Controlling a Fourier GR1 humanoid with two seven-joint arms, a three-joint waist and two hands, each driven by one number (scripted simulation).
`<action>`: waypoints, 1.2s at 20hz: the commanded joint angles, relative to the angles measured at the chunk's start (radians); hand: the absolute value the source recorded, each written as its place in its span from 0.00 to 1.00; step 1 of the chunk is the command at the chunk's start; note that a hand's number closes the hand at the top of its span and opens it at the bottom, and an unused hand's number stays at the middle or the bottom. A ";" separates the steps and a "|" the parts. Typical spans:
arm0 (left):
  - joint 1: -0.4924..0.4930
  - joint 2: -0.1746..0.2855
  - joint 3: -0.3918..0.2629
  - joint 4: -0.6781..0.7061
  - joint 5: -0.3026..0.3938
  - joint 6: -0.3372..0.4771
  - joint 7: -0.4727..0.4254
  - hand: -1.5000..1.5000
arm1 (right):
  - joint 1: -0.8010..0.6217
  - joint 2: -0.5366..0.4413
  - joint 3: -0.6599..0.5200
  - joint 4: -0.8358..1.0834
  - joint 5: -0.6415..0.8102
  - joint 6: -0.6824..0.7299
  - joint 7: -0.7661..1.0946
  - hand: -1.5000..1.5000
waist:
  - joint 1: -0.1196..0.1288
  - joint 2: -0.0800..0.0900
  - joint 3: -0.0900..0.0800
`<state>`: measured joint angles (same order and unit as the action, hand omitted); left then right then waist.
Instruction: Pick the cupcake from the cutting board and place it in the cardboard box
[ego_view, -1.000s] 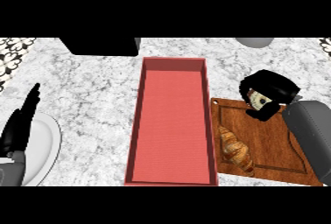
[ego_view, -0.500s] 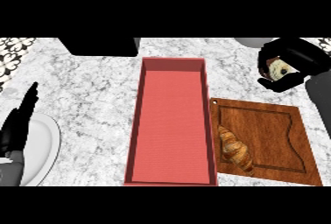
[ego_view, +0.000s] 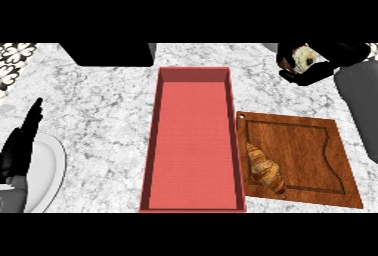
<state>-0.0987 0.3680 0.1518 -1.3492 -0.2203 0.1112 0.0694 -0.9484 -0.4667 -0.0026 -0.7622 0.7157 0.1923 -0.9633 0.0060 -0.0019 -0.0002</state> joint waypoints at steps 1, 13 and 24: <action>0.039 -0.026 -0.015 -0.017 -0.020 0.020 -0.019 0.50 | -0.013 0.045 0.020 -0.079 -0.064 0.186 0.014 1.00 | -0.009 -0.005 -0.001; 0.023 0.015 0.030 -0.022 0.009 -0.032 -0.003 0.50 | -0.088 0.376 0.058 -0.235 -0.172 0.291 0.583 1.00 | 0.002 -0.001 0.000; -0.037 -0.033 -0.002 0.012 -0.039 -0.006 0.008 0.50 | -0.160 0.466 0.293 -0.039 -0.241 0.037 0.662 1.00 | 0.030 0.009 0.000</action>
<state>-0.1146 0.3546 0.1677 -1.3357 -0.2403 0.0926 0.0594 -1.0706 -0.0158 0.2079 -0.9344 0.4859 0.3444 -0.2772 0.0197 0.0016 -0.0006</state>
